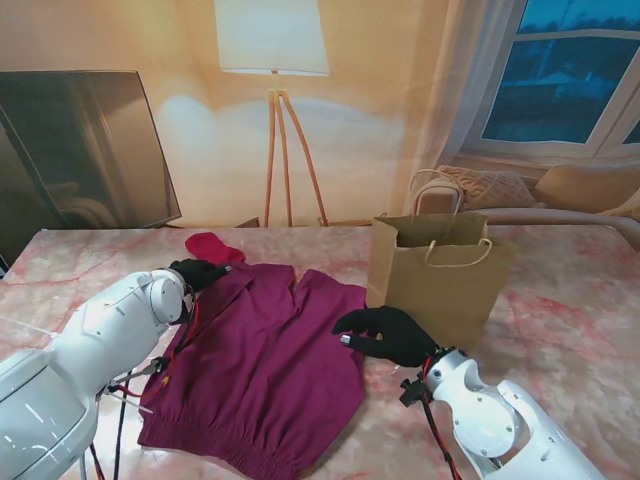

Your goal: Fold the socks and the shorts into the kraft paper bag

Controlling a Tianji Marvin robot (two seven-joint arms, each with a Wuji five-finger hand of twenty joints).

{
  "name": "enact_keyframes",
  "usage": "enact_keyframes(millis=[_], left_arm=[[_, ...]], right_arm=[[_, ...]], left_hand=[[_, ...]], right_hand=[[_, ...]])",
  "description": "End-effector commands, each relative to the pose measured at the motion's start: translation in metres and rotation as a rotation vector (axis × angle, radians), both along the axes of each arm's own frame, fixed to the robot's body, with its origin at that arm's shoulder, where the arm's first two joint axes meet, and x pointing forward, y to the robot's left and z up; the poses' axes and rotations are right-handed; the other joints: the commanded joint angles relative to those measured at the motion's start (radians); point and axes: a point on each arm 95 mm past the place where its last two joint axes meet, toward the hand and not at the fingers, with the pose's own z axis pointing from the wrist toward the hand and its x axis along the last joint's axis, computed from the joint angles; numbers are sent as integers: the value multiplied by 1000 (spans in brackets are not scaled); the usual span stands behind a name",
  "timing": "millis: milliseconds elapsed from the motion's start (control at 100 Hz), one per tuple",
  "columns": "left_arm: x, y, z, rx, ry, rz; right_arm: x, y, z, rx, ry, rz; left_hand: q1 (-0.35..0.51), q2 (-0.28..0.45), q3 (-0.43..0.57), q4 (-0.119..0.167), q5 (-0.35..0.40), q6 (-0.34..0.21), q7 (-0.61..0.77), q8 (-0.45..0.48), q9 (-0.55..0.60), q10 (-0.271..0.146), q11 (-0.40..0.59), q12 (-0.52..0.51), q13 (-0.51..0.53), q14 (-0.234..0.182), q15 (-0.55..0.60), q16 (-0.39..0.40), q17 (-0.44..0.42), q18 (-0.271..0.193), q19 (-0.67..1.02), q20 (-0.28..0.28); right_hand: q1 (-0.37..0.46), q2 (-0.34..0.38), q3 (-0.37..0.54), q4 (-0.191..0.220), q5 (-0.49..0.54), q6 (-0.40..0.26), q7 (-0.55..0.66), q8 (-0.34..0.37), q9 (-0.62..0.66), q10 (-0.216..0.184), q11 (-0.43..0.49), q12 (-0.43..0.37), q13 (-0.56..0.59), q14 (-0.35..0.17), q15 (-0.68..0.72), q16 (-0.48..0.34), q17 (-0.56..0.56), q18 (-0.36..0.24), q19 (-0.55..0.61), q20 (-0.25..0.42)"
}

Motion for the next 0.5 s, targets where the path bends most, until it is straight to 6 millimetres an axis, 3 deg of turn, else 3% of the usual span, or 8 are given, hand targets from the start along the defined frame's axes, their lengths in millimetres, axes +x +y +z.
enact_keyframes(millis=[0,210,490], left_arm=[[-8,15,-10,35,32,23],[-11,22,-13,75,33,33],[-20,34,-20,102,26,59]], right_arm=[[-2,4,-2,7,2,9],[-4,6,-3,11,8,18],[-7,8,-4,18,5,29]], left_hand=[[-36,52,-23,10,69,49,95,86,-10,144,68,65,-22,9,3,-12,-3,0,-21,-8],[-45,59,-22,10,92,16,164,203,6,148,73,94,-26,14,17,20,-2,-1,-21,-8],[-45,68,-22,8,107,35,164,221,18,157,72,96,-28,18,16,30,-2,-5,-21,-8]], right_hand=[[-12,14,-21,36,-1,-2,7,11,2,-4,14,13,9,3,20,19,-3,-5,30,23],[-11,16,-24,36,-2,-3,6,11,0,-3,13,13,9,4,21,20,-2,-3,31,25],[-10,18,-27,36,3,-6,7,12,0,-4,11,12,10,5,21,20,-2,0,31,26]])
